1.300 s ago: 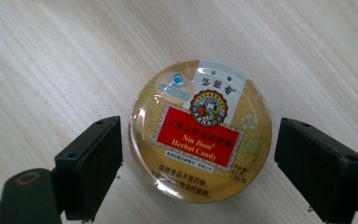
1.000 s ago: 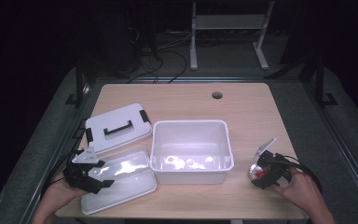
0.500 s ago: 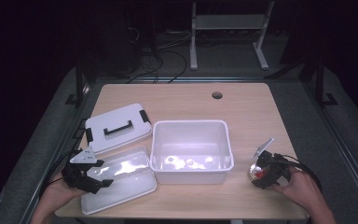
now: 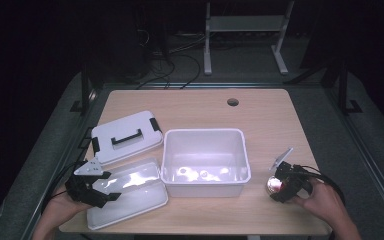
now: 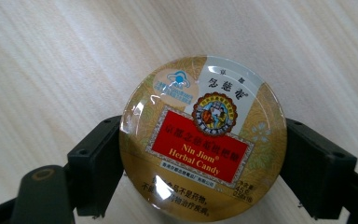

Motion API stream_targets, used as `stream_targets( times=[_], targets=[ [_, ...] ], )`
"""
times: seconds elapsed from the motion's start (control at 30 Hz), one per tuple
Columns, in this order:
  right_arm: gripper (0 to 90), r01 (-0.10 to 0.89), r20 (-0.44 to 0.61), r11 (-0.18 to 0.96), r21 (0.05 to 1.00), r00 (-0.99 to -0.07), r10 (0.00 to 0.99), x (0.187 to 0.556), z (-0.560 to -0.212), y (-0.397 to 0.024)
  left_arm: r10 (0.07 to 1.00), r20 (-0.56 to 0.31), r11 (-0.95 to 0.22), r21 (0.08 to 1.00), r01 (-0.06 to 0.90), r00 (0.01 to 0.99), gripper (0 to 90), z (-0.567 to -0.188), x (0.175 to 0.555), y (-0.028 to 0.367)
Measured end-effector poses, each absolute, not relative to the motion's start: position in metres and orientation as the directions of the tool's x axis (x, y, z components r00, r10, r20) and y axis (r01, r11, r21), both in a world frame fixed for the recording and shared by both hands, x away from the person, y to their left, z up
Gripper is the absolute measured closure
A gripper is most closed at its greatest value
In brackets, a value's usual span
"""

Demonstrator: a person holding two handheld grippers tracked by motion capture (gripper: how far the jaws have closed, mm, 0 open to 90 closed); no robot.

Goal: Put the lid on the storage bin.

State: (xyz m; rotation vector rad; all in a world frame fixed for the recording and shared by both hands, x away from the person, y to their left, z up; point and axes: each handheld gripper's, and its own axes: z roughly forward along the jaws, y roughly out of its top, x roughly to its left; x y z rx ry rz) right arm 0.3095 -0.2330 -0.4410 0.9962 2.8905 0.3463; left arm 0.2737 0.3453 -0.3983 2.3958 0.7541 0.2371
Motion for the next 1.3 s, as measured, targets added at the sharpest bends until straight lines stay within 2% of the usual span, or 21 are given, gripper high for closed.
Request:
stream_targets(
  times=[0.23, 0.5, 1.03, 1.3],
  targets=[
    [20.0, 0.595, 0.040, 0.762, 0.255, -0.794, 0.606, 0.309, -0.433, -0.235, 0.570, -0.015, -0.646, 0.610, 0.459, 0.822, 18.2, -0.398, 0.273, 0.348],
    [20.0, 0.549, 0.017, 0.782, 0.296, -0.821, 0.571, 0.311, -0.401, -0.232, 0.575, -0.017, -0.639, 0.615, 0.462, 0.818, 18.0, -0.398, 0.273, 0.353],
    [20.1, 0.354, -0.097, 0.876, 0.327, -0.910, 0.403, 0.321, -0.328, -0.212, 0.578, -0.024, -0.633, 0.618, 0.466, 0.816, 17.9, -0.398, 0.272, 0.356],
    [20.1, 0.282, -0.150, 0.910, 0.306, -0.929, 0.338, 0.322, -0.300, -0.199, 0.582, -0.028, -0.630, 0.618, 0.471, 0.813, 17.9, -0.399, 0.272, 0.357]
  ],
)
